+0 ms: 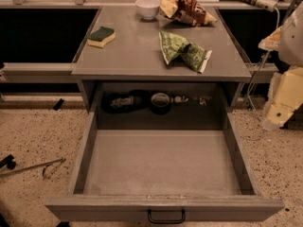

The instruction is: Place green jalapeno chip bag into top drawer

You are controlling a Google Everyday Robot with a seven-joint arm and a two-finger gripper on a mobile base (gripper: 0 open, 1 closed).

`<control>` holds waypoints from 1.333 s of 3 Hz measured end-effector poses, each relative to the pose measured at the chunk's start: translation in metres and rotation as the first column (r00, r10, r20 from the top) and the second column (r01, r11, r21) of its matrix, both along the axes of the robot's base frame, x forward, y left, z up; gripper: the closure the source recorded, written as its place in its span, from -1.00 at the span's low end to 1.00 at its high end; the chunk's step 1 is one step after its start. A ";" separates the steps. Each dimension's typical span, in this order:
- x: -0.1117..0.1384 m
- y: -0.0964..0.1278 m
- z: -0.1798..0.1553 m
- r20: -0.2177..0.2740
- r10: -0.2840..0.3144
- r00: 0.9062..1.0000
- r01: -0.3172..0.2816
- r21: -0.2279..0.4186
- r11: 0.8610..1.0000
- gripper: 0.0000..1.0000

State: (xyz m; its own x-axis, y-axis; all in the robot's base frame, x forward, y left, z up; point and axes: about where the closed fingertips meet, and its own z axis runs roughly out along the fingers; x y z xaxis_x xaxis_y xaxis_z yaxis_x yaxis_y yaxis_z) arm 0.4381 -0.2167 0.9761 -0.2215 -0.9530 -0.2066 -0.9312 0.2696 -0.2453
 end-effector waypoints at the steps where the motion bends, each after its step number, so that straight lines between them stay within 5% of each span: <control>1: 0.000 0.000 0.000 0.000 0.000 1.000 0.000 0.000 1.000 -1.00; 2: 0.020 0.011 -0.002 0.037 0.028 0.999 -0.030 0.049 0.998 -1.00; 3: 0.068 0.027 -0.005 0.084 0.028 0.996 -0.038 0.129 0.991 -1.00; 4: 0.146 0.044 0.000 0.129 -0.023 0.991 -0.005 0.212 0.977 -1.00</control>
Offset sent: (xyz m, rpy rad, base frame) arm 0.0578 0.0294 -0.0093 0.1459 -0.0864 0.0835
